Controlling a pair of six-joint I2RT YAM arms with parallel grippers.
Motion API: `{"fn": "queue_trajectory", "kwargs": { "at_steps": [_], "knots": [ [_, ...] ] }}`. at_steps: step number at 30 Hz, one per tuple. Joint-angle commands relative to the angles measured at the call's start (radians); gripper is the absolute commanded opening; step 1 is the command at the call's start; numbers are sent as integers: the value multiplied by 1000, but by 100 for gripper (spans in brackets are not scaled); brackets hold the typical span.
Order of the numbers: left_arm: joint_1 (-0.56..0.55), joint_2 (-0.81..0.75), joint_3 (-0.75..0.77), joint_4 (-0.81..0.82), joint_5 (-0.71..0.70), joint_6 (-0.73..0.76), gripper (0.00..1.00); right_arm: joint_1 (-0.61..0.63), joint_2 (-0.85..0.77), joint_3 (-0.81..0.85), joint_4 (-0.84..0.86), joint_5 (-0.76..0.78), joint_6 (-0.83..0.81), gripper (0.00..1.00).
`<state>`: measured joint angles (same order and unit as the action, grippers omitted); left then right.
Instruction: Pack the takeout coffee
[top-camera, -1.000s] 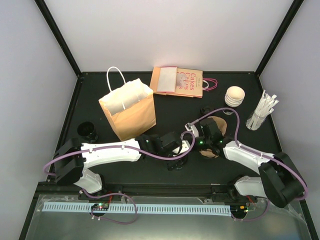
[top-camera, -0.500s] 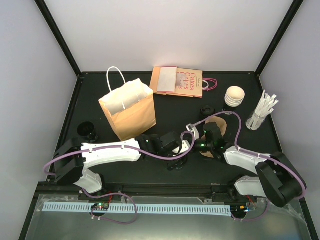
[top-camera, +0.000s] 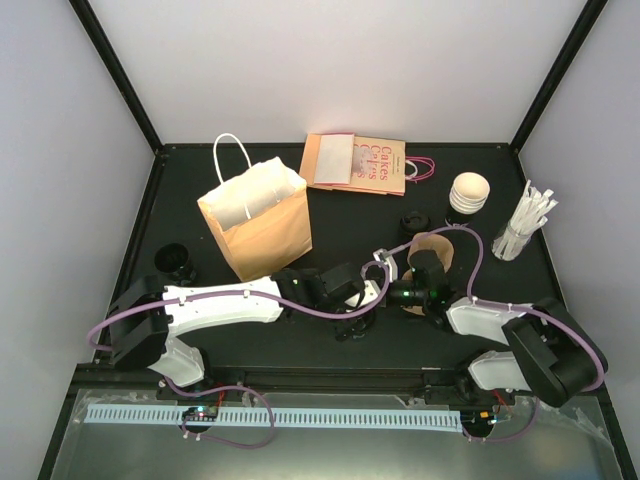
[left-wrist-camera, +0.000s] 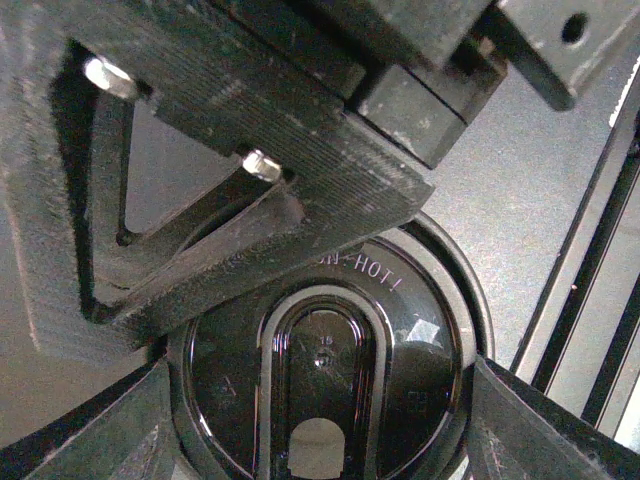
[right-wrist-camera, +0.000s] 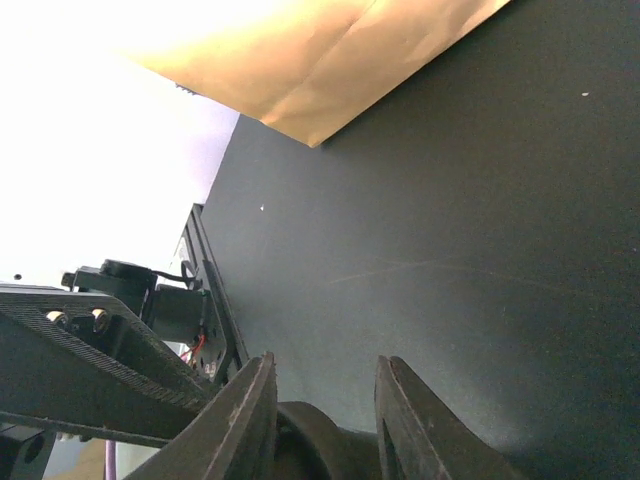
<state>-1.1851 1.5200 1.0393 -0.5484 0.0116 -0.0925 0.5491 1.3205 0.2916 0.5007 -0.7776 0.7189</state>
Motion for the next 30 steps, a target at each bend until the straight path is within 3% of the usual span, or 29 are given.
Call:
{"fn": "queue_trajectory", "kwargs": {
  "at_steps": [1,6,10,16,30],
  "knots": [
    [-16,92,-48,-135,59,-11,62,26,57,-81,-282,44,-24,29],
    [-16,86,-46,-141,58,-23,62,23,-85,11,-448,100,-51,30],
    [-16,79,-48,-143,54,-27,62,5,-190,119,-564,156,-66,37],
    [-16,79,-53,-141,54,-25,62,-59,-217,255,-668,155,-114,37],
    [-12,51,-23,-160,56,21,62,-164,-255,248,-803,60,-224,38]
  ]
}}
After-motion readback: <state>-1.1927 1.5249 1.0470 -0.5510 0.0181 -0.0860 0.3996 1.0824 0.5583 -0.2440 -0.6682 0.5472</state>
